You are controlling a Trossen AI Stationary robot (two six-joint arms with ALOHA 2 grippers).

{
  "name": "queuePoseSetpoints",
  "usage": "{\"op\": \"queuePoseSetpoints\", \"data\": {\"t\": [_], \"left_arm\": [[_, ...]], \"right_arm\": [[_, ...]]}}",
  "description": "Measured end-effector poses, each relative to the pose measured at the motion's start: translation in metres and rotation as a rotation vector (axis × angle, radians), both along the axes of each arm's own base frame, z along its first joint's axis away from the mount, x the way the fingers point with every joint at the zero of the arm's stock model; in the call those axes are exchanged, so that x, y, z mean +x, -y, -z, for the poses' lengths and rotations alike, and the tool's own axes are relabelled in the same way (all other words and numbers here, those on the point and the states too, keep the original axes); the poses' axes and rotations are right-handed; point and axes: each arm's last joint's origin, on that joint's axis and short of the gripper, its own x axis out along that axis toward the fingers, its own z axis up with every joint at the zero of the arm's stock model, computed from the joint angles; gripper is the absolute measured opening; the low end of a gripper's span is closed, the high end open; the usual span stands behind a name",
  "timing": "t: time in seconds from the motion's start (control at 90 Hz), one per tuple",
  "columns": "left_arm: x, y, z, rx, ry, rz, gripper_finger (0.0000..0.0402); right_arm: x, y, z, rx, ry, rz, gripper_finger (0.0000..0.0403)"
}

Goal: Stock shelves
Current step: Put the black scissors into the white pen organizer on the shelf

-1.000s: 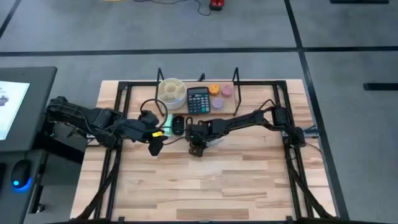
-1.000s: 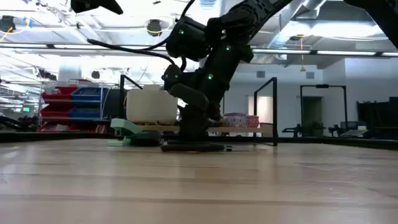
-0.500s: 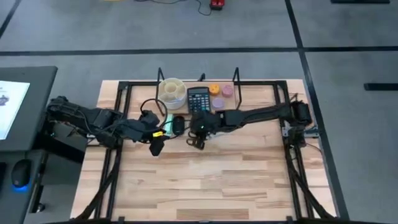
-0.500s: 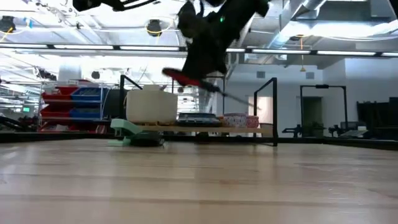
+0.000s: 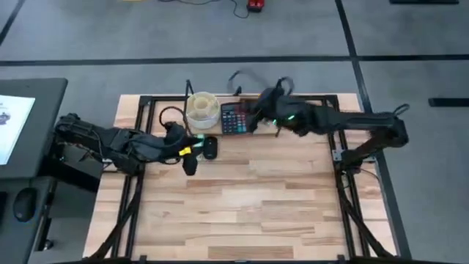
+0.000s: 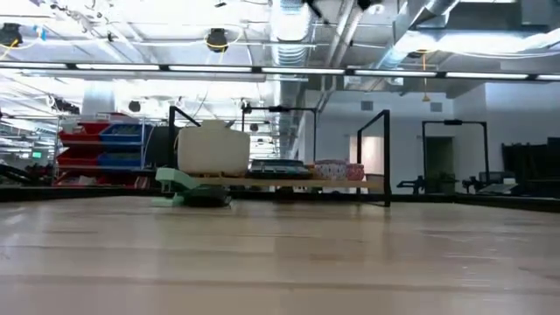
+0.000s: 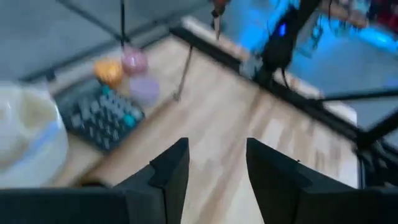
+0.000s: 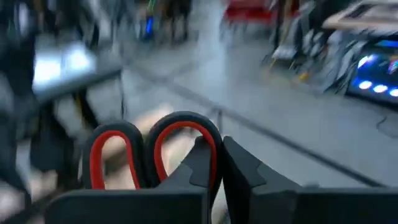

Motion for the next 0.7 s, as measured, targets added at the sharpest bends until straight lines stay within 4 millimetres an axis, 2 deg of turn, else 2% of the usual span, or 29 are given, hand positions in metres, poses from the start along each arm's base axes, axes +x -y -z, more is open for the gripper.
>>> {"op": "queuePoseSetpoints", "data": {"t": [0.1,0.189,0.411,0.544,0.7], "left_arm": [[0.011,-0.007,-0.003,0.035,0.044,-0.068,0.0137],[0.026,-0.012,-0.006,0.100,0.076,-0.051,0.0138],[0.063,-0.014,-0.012,0.427,0.137,-0.037,0.0144],[0.072,-0.025,-0.014,0.458,0.182,-0.126,0.0170],[0.072,-0.040,-0.017,0.429,0.224,-0.179,0.0216]], "right_arm": [[-0.004,0.005,-0.011,-0.007,0.093,0.022,0.0004],[-0.004,0.006,-0.016,-0.015,0.139,0.019,0.0004],[-0.001,0.008,-0.015,-0.036,0.137,0.019,0.0004],[-0.001,0.006,-0.016,-0.037,0.141,-0.006,0.0004],[0.000,0.003,-0.016,-0.034,0.138,-0.039,0.0003]]}}
